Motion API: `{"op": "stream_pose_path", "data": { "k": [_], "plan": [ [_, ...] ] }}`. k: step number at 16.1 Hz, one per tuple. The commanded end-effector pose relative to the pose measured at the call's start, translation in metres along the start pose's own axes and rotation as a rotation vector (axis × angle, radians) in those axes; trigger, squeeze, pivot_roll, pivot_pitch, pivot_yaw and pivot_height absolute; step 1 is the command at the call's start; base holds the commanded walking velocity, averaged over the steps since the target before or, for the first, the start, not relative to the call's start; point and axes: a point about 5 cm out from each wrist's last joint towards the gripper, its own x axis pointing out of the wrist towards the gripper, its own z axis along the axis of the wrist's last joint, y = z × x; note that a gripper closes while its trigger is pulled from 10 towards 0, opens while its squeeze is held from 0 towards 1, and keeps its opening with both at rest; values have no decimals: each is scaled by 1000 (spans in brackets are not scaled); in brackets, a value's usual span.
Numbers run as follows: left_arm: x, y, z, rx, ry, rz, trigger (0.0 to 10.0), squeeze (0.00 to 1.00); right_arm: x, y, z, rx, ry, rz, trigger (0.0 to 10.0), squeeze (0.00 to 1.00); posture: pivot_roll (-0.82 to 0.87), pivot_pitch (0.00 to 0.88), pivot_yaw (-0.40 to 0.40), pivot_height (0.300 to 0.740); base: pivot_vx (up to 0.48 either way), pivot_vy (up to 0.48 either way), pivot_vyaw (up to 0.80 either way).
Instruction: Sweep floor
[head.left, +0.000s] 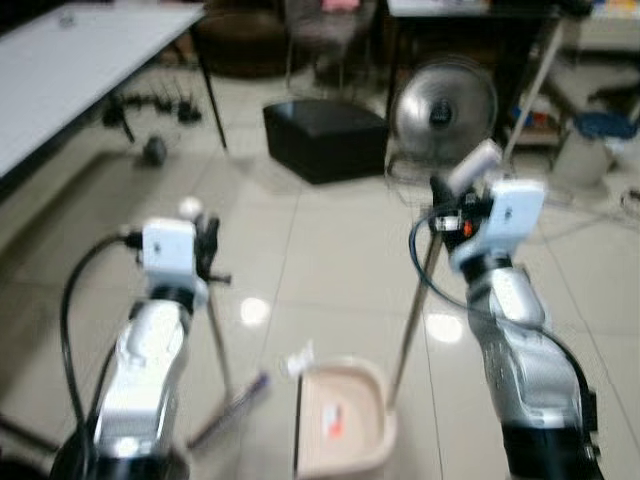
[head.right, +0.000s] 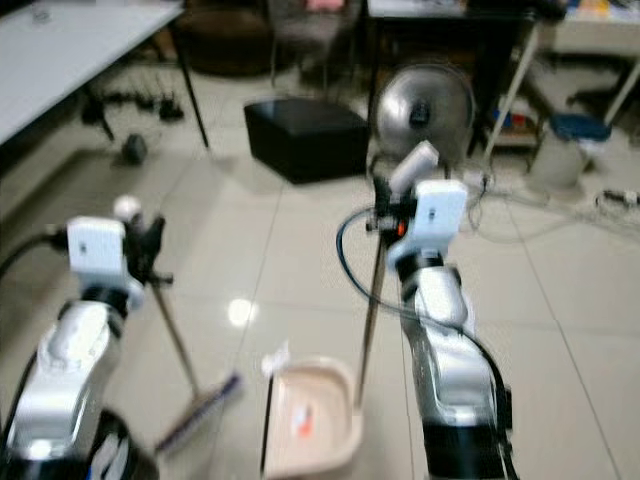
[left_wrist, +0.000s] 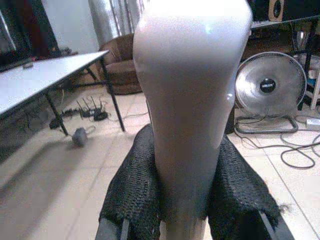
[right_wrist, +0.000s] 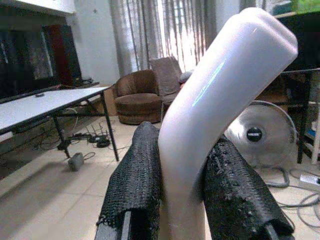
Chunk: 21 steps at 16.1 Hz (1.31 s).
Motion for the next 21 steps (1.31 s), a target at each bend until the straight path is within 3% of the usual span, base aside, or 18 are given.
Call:
{"op": "stream_pose_path", "data": {
  "k": [1, 6, 8, 12, 21],
  "plan": [
    [2, -6, 8, -11, -38, -20, 10000, 0, 1, -2, 7, -6, -22, 0, 10000, 0, 2, 16, 35, 740, 345, 0, 0],
    [0, -8, 8, -7, -36, -39, 10000, 0, -1, 1, 6, 0, -18, 11, 10000, 0, 8, 20, 42, 740, 343, 0, 0],
    [1, -8, 8, -24, -31, -45, 10000, 0, -1, 0, 7, -38, -28, 2, 10000, 0, 4, 20, 48, 740, 345, 0, 0],
    [3, -12, 8, -15, -31, -57, 10000, 0, 1, -17, 5, -90, -27, -109, 10000, 0, 20, 41, 36, 740, 343, 0, 0],
    [17, -19, 11, -12, -43, -93, 10000, 0, 4, -27, 10, -130, -70, -146, 10000, 0, 21, 53, 73, 740, 343, 0, 0]
  ]
}}
